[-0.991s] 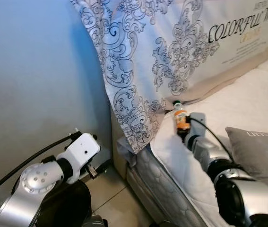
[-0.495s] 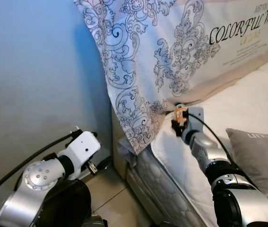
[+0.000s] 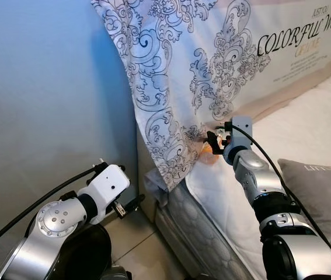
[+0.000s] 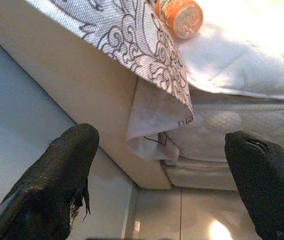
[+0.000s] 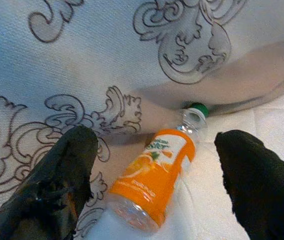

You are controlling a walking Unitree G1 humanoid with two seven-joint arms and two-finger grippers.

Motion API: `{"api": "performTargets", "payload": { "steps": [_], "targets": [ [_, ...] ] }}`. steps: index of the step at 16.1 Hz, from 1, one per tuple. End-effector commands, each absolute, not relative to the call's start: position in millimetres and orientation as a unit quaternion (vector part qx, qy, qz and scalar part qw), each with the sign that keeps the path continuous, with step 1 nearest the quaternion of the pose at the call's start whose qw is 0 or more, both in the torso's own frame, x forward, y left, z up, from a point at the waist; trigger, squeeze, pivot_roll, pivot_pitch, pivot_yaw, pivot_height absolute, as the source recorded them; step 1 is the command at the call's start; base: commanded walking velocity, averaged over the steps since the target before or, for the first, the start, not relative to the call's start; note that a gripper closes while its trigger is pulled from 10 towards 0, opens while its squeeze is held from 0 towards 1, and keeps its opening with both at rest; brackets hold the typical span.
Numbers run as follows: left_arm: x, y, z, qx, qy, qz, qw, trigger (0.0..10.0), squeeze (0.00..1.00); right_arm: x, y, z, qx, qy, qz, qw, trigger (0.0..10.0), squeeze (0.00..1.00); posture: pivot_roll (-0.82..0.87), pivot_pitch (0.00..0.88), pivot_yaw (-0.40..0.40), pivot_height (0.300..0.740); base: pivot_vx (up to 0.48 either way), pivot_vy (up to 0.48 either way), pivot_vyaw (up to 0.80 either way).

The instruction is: Clean up the room

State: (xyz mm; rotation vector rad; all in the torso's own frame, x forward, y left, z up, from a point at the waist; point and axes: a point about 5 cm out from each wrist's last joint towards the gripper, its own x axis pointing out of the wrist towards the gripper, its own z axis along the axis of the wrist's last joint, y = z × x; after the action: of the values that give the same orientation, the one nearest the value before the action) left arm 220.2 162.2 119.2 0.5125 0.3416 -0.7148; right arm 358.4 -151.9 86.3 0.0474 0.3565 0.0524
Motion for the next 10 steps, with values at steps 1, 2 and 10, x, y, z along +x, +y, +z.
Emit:
{"api": "performTargets", "payload": {
  "steps": [1, 2, 10],
  "targets": [
    [220, 160, 121, 0.251, 0.159, -0.345, 0.890, 10.0, 0.00, 359, -155, 83, 0.023, 0.191, 0.009, 0.981, 10.0, 1.00, 0.15, 0.000, -0.081, 0.740, 0.000, 0.000, 0.00],
    [220, 160, 121, 0.251, 0.159, -0.346, 0.890, 10.0, 0.00, 359, -155, 82, 0.022, 0.192, 0.008, 0.981, 10.0, 1.00, 0.15, 0.000, -0.081, 0.740, 0.000, 0.000, 0.00],
    [226, 160, 125, 0.154, 0.116, -0.198, 0.961, 10.0, 0.00, 322, -156, 88, 0.029, 0.125, 0.020, 0.992, 10.0, 0.00, 0.11, 0.000, -0.064, 0.740, 0.000, 0.000, 0.00]
  ]
}}
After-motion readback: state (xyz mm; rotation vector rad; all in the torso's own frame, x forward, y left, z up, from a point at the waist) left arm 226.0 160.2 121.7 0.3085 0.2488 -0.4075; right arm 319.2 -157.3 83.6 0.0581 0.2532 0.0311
